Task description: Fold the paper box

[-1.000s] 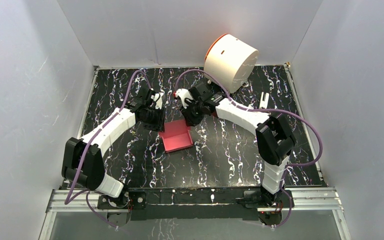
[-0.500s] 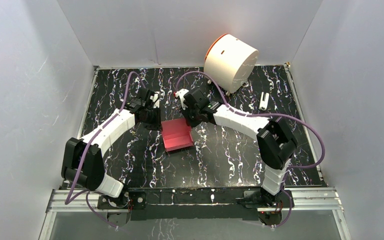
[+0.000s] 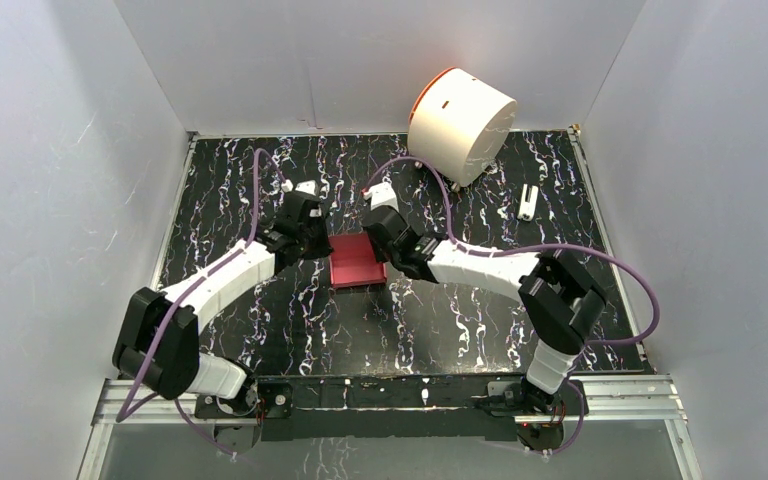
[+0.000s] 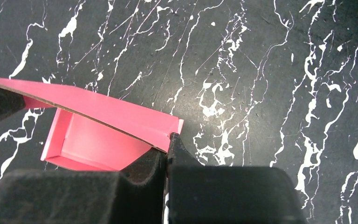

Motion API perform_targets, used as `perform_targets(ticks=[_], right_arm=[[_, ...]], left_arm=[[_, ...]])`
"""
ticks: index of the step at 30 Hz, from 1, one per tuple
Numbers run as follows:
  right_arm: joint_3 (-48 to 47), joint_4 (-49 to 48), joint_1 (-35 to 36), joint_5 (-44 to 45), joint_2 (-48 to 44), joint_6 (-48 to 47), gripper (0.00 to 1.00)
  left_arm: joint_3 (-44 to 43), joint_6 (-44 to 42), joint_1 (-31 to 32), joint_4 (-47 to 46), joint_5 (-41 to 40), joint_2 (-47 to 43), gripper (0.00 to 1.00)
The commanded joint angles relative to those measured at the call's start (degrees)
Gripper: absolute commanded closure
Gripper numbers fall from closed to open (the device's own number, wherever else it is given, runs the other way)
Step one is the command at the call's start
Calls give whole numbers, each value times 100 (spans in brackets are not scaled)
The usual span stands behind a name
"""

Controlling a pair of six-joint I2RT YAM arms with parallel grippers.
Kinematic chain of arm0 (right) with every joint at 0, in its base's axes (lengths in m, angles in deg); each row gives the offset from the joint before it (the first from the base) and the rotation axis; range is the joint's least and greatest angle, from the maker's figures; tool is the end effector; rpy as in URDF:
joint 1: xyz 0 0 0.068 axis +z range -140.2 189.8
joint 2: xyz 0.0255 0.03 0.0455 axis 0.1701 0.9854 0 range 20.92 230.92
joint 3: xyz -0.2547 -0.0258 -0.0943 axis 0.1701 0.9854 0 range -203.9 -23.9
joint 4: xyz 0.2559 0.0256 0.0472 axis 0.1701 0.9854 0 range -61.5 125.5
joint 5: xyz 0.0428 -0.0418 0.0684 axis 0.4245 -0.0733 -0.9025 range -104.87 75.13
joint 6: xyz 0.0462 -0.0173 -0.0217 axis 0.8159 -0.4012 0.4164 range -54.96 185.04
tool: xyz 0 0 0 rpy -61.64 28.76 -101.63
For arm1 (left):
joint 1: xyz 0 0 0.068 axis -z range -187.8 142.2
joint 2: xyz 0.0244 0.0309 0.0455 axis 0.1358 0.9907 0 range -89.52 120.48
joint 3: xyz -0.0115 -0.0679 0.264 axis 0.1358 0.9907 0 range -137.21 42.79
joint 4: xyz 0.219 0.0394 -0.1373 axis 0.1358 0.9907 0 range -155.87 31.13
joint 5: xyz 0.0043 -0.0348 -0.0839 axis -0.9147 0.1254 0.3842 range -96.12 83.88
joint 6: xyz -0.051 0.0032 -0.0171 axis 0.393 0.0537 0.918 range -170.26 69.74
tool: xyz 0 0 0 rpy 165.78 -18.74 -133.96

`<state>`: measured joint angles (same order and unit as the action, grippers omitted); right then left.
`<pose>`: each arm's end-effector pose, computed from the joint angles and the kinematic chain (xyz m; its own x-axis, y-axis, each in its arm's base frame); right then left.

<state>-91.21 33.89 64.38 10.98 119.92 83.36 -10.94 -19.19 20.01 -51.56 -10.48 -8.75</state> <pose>0.2363 0.3055 0.2328 -0.4990 -0.2134 -0.8399 -0.3950 0.9187 0.0013 0.2714 -0.1401 0.2439 -0.7145 -0.2049 -0.6689 0.0536 0.9373 -0.3444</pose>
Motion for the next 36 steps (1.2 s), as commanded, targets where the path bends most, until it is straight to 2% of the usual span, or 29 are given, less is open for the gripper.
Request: perform_targets(ticks=[1, 12, 27, 36], right_arm=[[382, -1292, 263, 406, -249, 784, 100], [801, -1620, 502, 730, -182, 1558, 100], [1508, -1849, 1010, 1504, -197, 1829, 100], [1818, -2080, 1162, 1603, -29, 2039, 100]], left_arm=[[453, 591, 303, -1090, -314, -503, 100], [1358, 997, 432, -1807, -487, -828, 100], [2363, 1232, 581, -2110, -561, -1392, 99], [2915, 1227, 637, -2260, -674, -1591, 98]])
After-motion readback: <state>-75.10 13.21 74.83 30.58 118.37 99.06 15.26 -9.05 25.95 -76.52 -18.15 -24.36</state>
